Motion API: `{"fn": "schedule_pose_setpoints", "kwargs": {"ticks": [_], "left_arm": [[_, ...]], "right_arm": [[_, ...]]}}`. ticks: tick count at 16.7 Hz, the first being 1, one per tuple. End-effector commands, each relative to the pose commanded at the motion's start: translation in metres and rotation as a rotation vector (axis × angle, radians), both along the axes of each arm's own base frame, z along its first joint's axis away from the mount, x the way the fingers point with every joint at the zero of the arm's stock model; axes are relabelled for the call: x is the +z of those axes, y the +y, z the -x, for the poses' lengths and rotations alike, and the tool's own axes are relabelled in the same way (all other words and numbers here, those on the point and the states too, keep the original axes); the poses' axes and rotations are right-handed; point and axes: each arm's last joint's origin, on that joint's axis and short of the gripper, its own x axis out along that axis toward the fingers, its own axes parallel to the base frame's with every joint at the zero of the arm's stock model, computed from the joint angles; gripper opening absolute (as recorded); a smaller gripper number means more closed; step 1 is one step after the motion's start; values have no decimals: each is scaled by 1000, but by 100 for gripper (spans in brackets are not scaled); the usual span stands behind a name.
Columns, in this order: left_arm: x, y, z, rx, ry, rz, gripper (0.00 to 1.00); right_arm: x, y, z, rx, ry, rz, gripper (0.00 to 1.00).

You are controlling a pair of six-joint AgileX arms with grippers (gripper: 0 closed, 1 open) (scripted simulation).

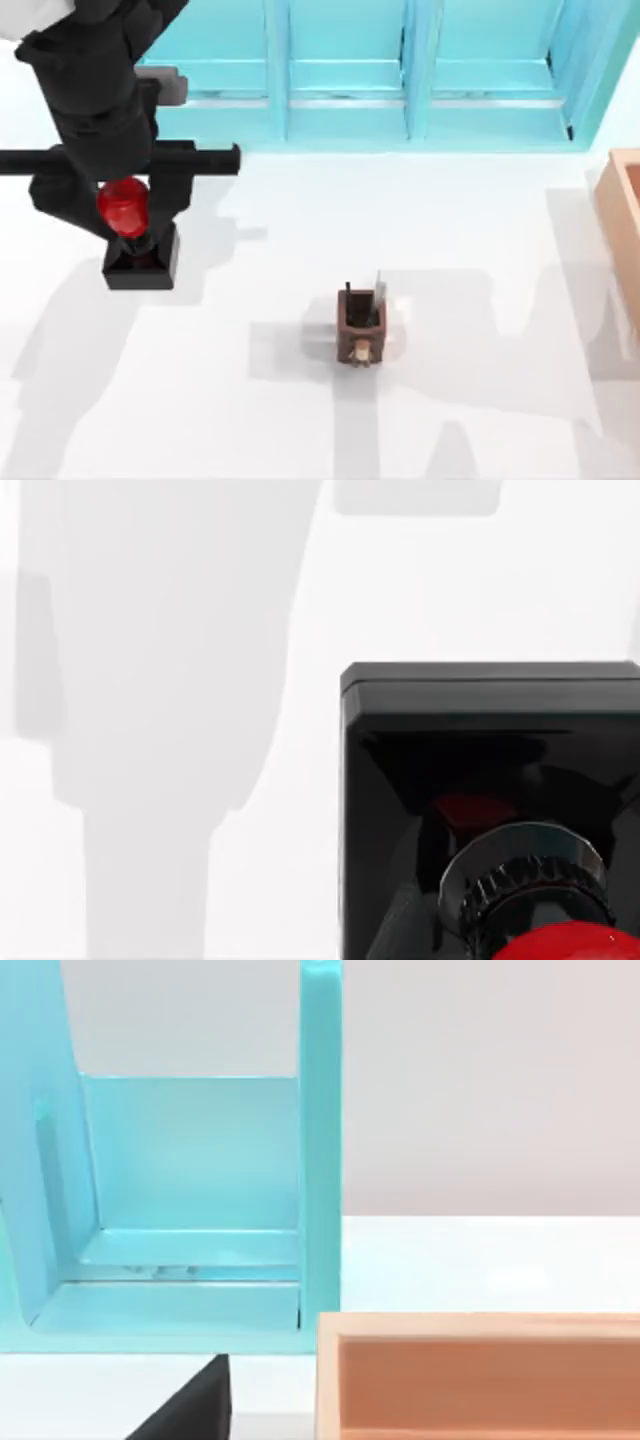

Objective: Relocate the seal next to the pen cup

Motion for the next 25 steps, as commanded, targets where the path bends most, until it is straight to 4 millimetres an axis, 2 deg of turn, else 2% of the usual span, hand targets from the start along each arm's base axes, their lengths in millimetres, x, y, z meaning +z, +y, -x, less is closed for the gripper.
{"fn": "schedule_pose_setpoints", "kwargs": {"ticks": [4, 6, 7, 12, 17, 20, 25], "left_arm": [[-23, -78, 6, -3, 1, -1, 0], [-31, -100, 11, -2, -6, 2, 0], [-32, -105, 12, -2, -8, 3, 0], [-33, -104, 12, -1, -7, 3, 0], [-47, -106, 12, -2, -9, 4, 0], [-48, -106, 12, -1, -9, 4, 0], [-48, -106, 12, -1, -9, 4, 38]], "right_arm": [[0, 0, 0, 0, 0, 0, 100], [0, 0, 0, 0, 0, 0, 100], [0, 0, 0, 0, 0, 0, 100], [0, 0, 0, 0, 0, 0, 100], [0, 0, 0, 0, 0, 0, 100], [0, 0, 0, 0, 0, 0, 100], [0, 0, 0, 0, 0, 0, 100]]}}
